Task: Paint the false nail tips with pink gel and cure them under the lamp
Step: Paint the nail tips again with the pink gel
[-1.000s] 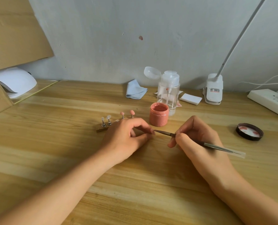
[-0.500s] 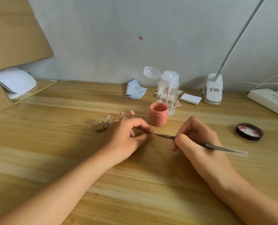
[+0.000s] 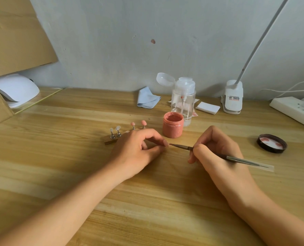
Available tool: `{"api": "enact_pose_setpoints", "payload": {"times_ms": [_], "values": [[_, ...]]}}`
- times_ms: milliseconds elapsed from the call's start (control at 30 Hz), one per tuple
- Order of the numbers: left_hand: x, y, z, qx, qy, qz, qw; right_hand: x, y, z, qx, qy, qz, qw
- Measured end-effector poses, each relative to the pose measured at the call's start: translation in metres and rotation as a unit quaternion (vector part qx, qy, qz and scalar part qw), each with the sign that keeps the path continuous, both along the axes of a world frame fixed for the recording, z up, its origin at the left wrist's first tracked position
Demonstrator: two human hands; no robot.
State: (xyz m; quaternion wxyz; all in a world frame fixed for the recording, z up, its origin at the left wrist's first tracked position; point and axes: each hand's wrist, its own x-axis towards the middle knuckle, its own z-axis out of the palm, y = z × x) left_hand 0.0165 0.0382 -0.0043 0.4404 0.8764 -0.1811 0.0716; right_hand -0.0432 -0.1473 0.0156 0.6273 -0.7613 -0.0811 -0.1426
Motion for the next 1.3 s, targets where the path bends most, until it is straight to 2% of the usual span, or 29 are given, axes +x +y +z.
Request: {"api": "enact_pose_setpoints", "payload": {"times_ms": [467,633,733,867,1000,1300], "values": [[0.003,0.000,-0.005,-0.009,-0.006,0.005,1.000,-0.002,0.000,-0.001,-0.031,-0.026,0.009,0.999],[0.003,0.001,-0.006,-0.024,-0.016,0.009,1.000,0.000,-0.004,-0.002,0.046,-0.025,-0.011,0.999],[0.001,-0.001,-0.006,-0.047,-0.033,0.019,0.998,0.001,-0.005,-0.003,0.059,-0.025,-0.015,0.998],[-0.002,0.002,0.006,-0.107,-0.096,0.069,0.987,0.001,-0.004,-0.003,0.067,-0.015,-0.012,0.998],[0.007,0.029,0.023,-0.177,-0.146,0.156,0.961,0.001,-0.004,-0.003,0.060,-0.011,-0.012,0.998],[0.022,0.052,0.012,-0.070,-0.072,0.177,0.979,0.002,-0.003,-0.005,0.060,-0.007,-0.008,0.998]]}}
